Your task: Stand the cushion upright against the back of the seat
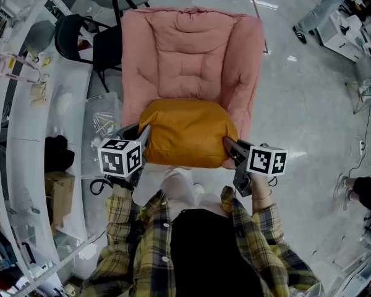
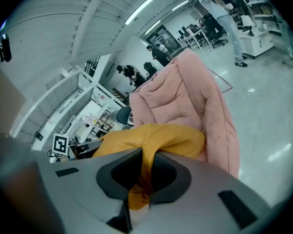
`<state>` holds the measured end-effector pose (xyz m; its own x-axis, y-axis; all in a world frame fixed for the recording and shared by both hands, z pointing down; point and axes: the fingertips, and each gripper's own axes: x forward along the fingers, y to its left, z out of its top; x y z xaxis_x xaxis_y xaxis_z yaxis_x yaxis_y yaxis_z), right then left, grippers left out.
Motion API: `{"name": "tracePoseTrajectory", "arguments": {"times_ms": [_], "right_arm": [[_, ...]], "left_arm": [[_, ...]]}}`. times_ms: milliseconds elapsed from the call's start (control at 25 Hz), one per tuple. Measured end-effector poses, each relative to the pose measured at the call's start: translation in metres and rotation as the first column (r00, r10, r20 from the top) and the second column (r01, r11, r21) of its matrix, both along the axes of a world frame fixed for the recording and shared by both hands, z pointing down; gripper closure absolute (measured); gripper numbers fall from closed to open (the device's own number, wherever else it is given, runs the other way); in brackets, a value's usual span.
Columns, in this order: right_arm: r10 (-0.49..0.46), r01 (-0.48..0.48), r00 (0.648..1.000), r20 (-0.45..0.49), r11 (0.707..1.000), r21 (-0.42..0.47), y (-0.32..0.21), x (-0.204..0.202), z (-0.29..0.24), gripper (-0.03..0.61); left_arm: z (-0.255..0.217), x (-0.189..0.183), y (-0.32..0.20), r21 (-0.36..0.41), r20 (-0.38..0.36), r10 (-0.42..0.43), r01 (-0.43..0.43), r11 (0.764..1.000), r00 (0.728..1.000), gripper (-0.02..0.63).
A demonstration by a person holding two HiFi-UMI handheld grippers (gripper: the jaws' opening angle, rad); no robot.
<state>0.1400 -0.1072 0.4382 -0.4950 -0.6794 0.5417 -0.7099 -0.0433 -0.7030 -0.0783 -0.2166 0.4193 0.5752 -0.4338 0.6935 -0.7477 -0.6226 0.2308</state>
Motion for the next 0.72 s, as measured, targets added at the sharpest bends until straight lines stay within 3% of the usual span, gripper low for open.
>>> {"name": "tracePoseTrajectory", "arguments": {"times_ms": [280,720], "right_arm": [[0.067,-0.066,0.996,0.051,0.998,-0.021,-0.08,0.017,0.0,0.529],[0.122,-0.114,0.988,0.093,0.99,-0.08,-0.187,0.065,0.0,0.528]], "left_arm": [[0.01,0.016,-0.083,-0.07,-0.026,0.063,-0.065,0.995,0.998,0.543],[0.015,0.064,-0.189,-0.12,-0.062,0.145,-0.151,0.981,0.988,0.53]]}}
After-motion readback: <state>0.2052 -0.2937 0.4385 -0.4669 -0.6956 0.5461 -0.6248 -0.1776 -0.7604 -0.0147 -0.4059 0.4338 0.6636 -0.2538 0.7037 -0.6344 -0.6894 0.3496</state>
